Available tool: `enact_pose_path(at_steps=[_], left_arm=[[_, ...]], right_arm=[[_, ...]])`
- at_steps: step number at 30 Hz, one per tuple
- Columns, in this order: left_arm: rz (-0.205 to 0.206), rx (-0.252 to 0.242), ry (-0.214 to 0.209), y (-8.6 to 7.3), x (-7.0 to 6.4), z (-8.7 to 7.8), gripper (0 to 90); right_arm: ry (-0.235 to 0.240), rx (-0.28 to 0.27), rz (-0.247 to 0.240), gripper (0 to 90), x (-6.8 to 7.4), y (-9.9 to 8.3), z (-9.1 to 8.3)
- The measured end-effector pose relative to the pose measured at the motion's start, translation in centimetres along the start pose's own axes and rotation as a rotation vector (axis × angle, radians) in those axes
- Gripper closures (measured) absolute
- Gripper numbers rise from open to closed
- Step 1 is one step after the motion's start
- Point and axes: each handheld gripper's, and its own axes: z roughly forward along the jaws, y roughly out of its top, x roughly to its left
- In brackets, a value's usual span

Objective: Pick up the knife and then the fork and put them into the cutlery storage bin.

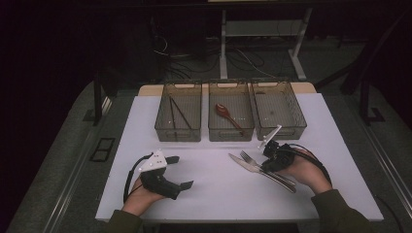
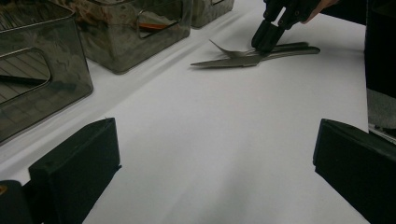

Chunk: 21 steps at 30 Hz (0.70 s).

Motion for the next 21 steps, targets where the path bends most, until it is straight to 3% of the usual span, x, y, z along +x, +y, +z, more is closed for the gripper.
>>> enact_pose_path(at_steps=[9, 17, 21], left_arm=[[-0.001, 0.001, 0.0, 0.0, 0.0, 0.0, 0.0], [0.0, 0.0, 0.0, 0.0, 0.0, 0.0, 0.0], [0.0, 0.0, 0.002, 0.0, 0.0, -0.1, 0.0]], right_arm=[[-0.009, 0.078, -0.029, 79.7, 0.1, 0.9, 0.3], [-0.005, 0.179, -0.028, 82.1, -0.1, 2.3, 0.6], [-0.001, 0.199, -0.03, 83.9, -0.2, 2.6, 0.7]])
